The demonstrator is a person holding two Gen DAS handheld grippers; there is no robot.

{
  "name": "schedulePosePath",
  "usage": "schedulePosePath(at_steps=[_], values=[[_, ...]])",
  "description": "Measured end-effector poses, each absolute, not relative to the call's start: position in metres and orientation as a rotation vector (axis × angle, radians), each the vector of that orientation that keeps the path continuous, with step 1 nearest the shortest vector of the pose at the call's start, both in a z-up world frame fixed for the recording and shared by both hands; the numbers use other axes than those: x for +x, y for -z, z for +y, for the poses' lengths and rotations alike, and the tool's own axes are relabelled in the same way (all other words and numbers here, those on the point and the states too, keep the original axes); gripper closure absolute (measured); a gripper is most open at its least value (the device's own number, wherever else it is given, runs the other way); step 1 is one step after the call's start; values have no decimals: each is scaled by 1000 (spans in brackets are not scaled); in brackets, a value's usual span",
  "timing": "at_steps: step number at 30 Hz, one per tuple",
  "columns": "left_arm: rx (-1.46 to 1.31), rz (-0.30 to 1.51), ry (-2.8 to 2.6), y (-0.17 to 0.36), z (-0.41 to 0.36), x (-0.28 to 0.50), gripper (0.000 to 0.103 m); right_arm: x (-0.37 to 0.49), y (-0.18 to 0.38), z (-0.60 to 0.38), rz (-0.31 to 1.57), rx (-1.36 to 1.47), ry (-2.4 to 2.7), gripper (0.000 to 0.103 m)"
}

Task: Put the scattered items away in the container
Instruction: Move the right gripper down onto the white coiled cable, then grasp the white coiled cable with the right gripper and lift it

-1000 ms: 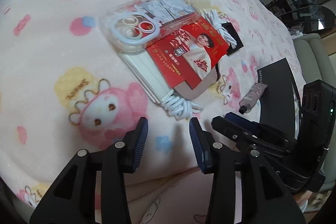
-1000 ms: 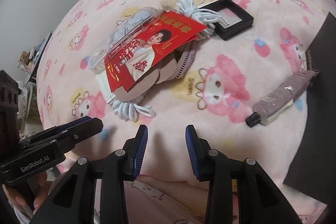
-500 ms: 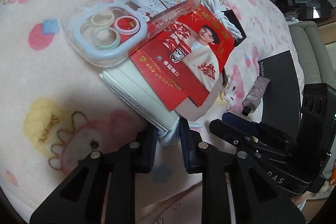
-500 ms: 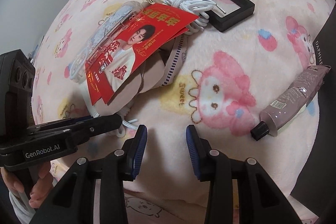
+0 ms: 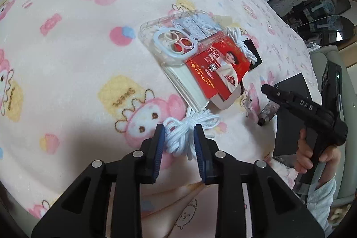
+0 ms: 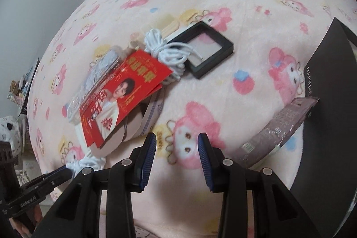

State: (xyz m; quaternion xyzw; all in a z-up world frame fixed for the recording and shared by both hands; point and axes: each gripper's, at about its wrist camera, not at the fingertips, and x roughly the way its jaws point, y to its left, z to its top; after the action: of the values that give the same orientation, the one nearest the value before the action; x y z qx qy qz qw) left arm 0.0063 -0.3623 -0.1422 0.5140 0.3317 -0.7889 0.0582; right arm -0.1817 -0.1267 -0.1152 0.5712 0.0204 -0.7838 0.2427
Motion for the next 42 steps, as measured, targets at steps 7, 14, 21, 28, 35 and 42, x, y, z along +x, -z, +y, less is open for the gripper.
schedulePosePath(at_steps=[7,14,21,28,35,42], values=[[1672,1060,2375,170,-361,-15,60,-230,126,-162,188,1518,2222,65],[1663,1153,2420,172,-366,-7,74,-234,141,-199,241,1454,2138,53],[1590,1130,2500,154,-357,1,78,-230,149,-196,176,1474,2094,93],[1534,1151,2554,130,-356,14,78,-202,118,-152,-36,1446,2071,95],[1505,1120,2634,105,-328,0,78,-147,118,-96,-48,1542,2077,95],[1728,960,2519,115,-293,-51,76,-111,139,-88,-48,1678,1906,92]])
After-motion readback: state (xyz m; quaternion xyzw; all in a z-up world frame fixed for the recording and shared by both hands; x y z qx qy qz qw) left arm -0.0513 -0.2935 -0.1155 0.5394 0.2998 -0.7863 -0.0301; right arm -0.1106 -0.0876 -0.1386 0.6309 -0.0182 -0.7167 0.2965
